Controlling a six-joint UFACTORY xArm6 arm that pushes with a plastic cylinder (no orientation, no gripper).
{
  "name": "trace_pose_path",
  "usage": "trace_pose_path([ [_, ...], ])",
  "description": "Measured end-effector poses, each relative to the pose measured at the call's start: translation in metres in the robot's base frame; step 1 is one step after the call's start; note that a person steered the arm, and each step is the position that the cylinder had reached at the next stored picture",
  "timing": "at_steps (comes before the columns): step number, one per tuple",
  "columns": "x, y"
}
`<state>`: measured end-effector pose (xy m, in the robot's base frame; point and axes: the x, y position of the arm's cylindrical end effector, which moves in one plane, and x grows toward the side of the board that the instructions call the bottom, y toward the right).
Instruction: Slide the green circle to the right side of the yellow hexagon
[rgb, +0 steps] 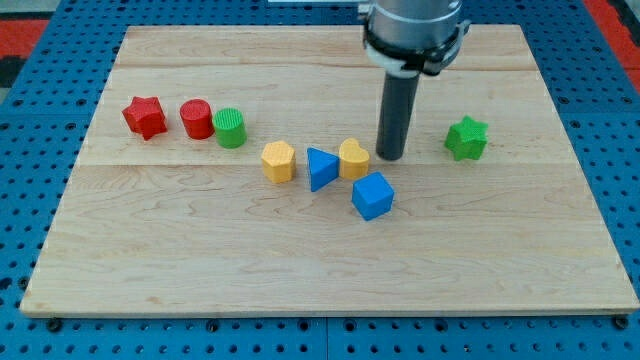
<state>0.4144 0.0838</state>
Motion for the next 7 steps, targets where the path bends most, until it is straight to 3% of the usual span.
trace_pose_path([
  [1,-0.019,-0.022],
  [2,0.012,-0.044],
  [4,-0.045,-0.075],
  [6,-0.022,-0.175],
  [7,0.016,-0.176],
])
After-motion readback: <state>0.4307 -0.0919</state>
